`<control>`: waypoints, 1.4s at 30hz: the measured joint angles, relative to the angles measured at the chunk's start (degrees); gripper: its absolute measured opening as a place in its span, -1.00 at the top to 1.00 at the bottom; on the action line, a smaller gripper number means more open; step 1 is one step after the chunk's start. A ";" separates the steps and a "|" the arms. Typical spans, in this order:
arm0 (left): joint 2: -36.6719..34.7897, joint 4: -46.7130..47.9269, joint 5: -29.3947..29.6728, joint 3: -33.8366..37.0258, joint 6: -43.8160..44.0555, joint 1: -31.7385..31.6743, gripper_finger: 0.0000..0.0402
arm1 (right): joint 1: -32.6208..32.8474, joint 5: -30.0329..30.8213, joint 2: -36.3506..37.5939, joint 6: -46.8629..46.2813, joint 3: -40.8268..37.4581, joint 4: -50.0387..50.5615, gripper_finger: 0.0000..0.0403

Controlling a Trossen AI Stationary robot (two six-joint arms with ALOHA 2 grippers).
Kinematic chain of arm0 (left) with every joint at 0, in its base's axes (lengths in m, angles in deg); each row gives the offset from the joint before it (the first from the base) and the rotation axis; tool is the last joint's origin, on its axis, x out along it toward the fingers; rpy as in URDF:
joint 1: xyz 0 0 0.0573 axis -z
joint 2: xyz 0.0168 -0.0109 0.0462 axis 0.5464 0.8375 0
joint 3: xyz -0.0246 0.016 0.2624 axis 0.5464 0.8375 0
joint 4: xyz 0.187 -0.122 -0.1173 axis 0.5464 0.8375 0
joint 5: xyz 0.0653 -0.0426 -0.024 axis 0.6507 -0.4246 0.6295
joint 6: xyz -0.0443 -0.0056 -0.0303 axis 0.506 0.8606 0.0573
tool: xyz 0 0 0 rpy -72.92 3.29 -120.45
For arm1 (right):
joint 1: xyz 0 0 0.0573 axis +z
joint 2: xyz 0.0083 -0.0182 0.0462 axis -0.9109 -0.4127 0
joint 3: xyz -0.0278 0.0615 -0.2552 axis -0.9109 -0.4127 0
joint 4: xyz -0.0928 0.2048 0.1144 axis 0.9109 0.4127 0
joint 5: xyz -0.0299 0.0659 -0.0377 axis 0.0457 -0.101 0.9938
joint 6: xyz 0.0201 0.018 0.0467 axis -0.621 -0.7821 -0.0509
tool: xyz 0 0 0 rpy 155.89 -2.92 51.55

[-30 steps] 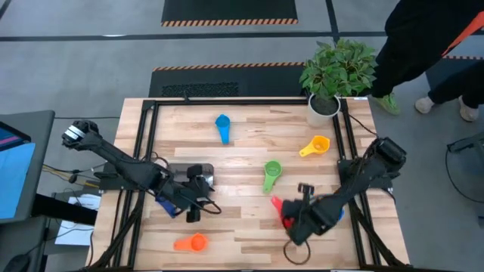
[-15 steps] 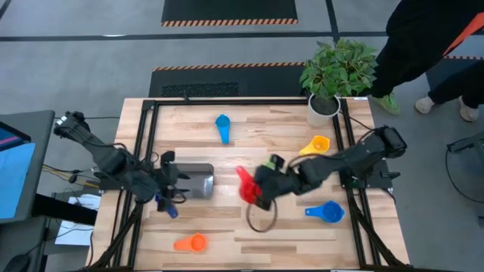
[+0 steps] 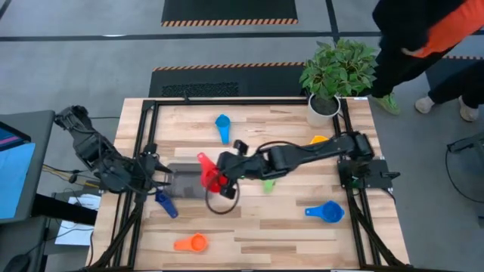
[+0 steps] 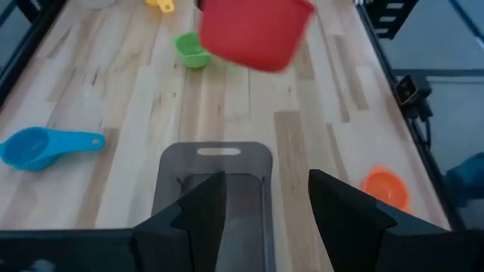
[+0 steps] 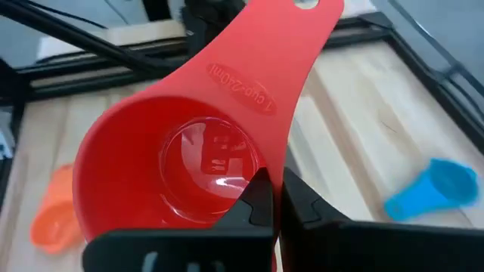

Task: Nest measuring cups in basket
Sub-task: Put the red measuring cup into the black bin

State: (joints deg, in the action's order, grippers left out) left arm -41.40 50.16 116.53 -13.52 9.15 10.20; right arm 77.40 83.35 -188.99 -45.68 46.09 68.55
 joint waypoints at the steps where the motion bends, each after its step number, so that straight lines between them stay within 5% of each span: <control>1: -0.05 0.62 0.17 0.00 0.00 0.14 0.12 | -0.05 -0.60 -1.59 0.68 1.64 0.24 0.96; 15: 0.00 2.61 1.47 0.00 -0.07 0.17 0.12 | -2.67 -8.30 -19.28 2.89 22.62 3.83 0.96; 42: 0.48 6.79 3.00 0.00 -2.97 0.14 0.12 | -5.62 -11.90 -25.43 3.63 23.50 1.37 0.97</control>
State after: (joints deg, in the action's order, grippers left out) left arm -40.92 56.95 119.53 -13.52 6.18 10.34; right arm 71.78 71.45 -214.42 -42.05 69.58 69.92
